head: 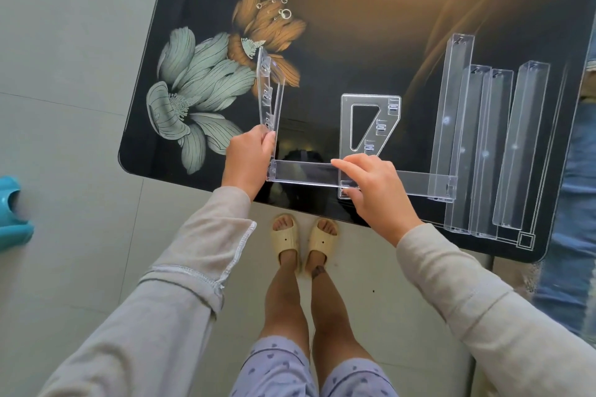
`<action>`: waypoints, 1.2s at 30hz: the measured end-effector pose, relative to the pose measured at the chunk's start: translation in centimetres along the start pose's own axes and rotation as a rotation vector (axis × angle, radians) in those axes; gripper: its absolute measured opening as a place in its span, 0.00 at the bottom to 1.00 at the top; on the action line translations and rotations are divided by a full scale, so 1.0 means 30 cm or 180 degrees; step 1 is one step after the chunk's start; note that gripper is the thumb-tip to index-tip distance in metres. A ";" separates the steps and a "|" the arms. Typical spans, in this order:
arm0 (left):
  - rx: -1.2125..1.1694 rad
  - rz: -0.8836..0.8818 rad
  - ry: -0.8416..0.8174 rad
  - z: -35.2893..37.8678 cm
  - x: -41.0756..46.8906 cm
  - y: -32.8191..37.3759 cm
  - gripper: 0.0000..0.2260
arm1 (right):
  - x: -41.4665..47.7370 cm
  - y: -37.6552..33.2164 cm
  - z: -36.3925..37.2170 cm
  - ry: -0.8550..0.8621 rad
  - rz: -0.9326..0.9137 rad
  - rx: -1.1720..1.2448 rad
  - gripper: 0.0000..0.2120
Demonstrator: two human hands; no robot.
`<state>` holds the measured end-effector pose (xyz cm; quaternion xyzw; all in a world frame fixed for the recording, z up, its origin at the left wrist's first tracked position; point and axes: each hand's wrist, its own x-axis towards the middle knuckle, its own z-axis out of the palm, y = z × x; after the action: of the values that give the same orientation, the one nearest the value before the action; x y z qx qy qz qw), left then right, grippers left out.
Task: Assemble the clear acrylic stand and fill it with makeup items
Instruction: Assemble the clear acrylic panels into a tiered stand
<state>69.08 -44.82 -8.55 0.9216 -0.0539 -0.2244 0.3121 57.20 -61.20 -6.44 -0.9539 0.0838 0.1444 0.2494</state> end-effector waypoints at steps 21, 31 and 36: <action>0.0219 0.0193 0.0274 0.015 0.009 -0.006 0.14 | 0.017 -0.002 0.004 -0.0039 -0.0034 -0.0085 0.22; 0.0106 0.0122 0.0167 0.004 0.017 -0.023 0.14 | 0.024 -0.002 0.028 -0.0082 -0.0006 -0.0054 0.23; 0.0301 0.0177 0.0194 0.000 0.022 -0.022 0.15 | 0.030 -0.004 0.028 -0.0026 -0.0116 -0.0317 0.25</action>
<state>69.64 -44.45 -9.21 0.9399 -0.0805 -0.1848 0.2758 57.88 -60.75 -7.37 -0.9659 0.0581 0.1477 0.2046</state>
